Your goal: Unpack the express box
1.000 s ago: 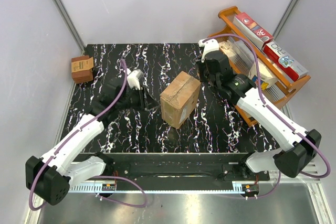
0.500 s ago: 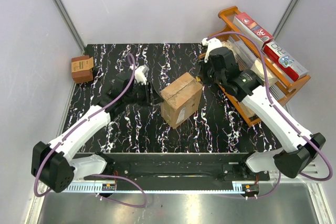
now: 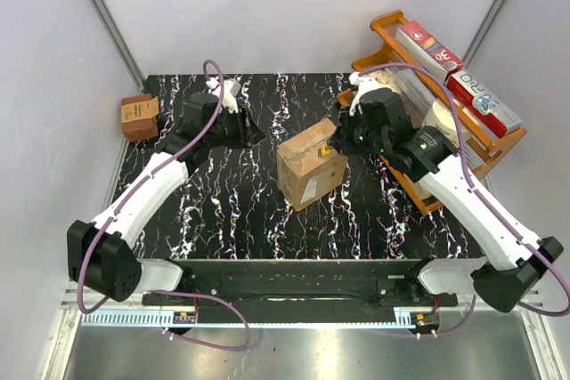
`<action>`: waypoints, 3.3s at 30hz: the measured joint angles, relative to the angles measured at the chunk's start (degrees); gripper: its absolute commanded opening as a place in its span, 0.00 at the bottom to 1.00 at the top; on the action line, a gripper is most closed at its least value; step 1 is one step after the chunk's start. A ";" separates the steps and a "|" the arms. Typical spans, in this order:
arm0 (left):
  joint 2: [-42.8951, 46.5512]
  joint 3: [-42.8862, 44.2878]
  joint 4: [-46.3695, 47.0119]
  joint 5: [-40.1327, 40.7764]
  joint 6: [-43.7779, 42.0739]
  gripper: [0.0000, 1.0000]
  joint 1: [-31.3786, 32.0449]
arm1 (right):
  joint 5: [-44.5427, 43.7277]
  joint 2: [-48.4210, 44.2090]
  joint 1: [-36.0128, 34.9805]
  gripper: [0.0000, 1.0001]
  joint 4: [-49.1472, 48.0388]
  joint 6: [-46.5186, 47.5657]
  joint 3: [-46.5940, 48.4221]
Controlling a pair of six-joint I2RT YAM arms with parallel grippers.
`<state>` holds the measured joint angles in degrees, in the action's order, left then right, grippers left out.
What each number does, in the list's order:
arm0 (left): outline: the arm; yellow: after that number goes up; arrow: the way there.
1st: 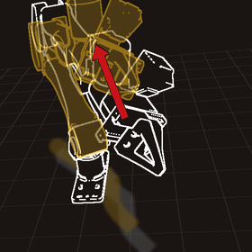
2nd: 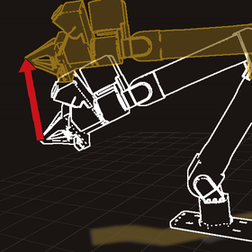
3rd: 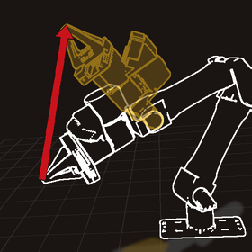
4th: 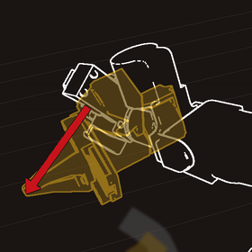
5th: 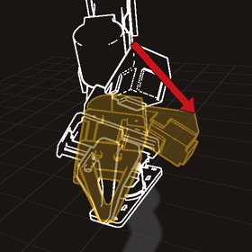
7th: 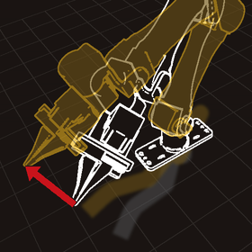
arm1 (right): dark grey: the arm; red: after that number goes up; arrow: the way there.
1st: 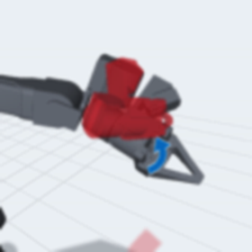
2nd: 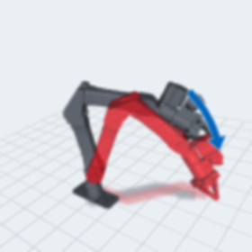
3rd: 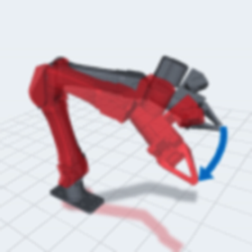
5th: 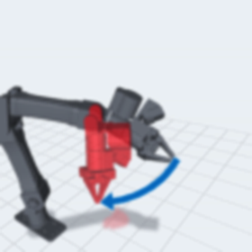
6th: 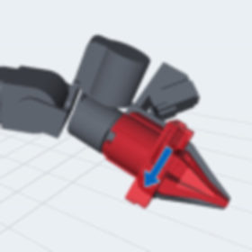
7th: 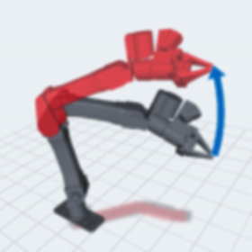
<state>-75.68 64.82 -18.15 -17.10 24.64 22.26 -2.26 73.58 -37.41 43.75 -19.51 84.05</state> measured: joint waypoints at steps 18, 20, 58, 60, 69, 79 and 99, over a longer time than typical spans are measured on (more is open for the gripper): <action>16.52 -10.12 4.79 -7.80 -3.02 0.51 15.08 | -19.78 2.43 2.99 0.00 0.57 5.66 2.75; 17.49 -11.96 5.84 -7.67 -3.06 0.52 18.25 | -19.52 3.74 3.85 0.00 0.20 5.99 1.70; 22.10 -24.26 7.50 22.73 8.87 0.39 19.37 | -11.50 15.69 9.49 0.00 -19.12 2.82 -1.70; 22.93 -25.29 8.04 19.54 8.85 0.39 19.37 | -8.52 18.14 9.68 0.00 -19.93 3.63 -0.39; 20.55 -26.36 11.13 12.31 9.94 0.40 15.06 | 5.09 18.60 9.73 0.00 -19.34 3.21 0.22; 13.51 -24.61 13.05 4.74 10.34 0.41 4.09 | 12.74 8.07 9.73 0.00 -16.28 -2.19 -8.04; 0.15 -13.94 17.79 -5.35 9.99 0.55 -5.75 | 13.97 4.17 6.14 0.00 -16.37 -5.29 -12.81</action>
<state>-75.53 50.87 -0.36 -22.46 34.63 16.51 11.70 77.76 -31.27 27.38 -24.80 71.24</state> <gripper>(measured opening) 0.510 0.151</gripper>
